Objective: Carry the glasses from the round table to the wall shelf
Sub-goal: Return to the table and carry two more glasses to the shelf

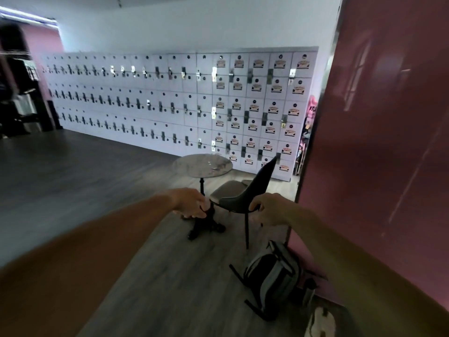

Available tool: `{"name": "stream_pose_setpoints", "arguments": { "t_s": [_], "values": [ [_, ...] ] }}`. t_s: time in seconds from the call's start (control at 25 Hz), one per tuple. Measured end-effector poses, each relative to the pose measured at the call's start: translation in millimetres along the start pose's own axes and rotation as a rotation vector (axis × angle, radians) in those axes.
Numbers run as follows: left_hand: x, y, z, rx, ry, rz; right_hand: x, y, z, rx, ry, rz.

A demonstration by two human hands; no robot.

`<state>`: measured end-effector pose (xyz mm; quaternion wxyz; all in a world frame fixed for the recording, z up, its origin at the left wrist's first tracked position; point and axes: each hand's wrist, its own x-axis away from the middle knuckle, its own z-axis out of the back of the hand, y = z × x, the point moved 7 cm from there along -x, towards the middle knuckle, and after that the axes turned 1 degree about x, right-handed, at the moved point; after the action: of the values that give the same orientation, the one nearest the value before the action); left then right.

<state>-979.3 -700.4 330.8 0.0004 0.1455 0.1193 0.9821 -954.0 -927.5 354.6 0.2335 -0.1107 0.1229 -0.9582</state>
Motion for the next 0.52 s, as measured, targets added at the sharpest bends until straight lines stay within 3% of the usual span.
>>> {"name": "stream_pose_setpoints", "arguments": {
  "t_s": [0.2,0.36,0.52],
  "values": [
    [-63.8,-58.1,58.0,-0.061,0.115,0.099,-111.5,-13.3,17.8,-0.052,0.003,0.13],
    [-125.9,-65.3,110.4,-0.097,0.212,0.089,-190.4,-3.7,54.9,-0.002,0.066,0.141],
    [-172.5,-93.2,118.1,-0.071,0.192,0.157,-263.8,1.0,49.1,-0.044,0.036,0.161]
  ]
}}
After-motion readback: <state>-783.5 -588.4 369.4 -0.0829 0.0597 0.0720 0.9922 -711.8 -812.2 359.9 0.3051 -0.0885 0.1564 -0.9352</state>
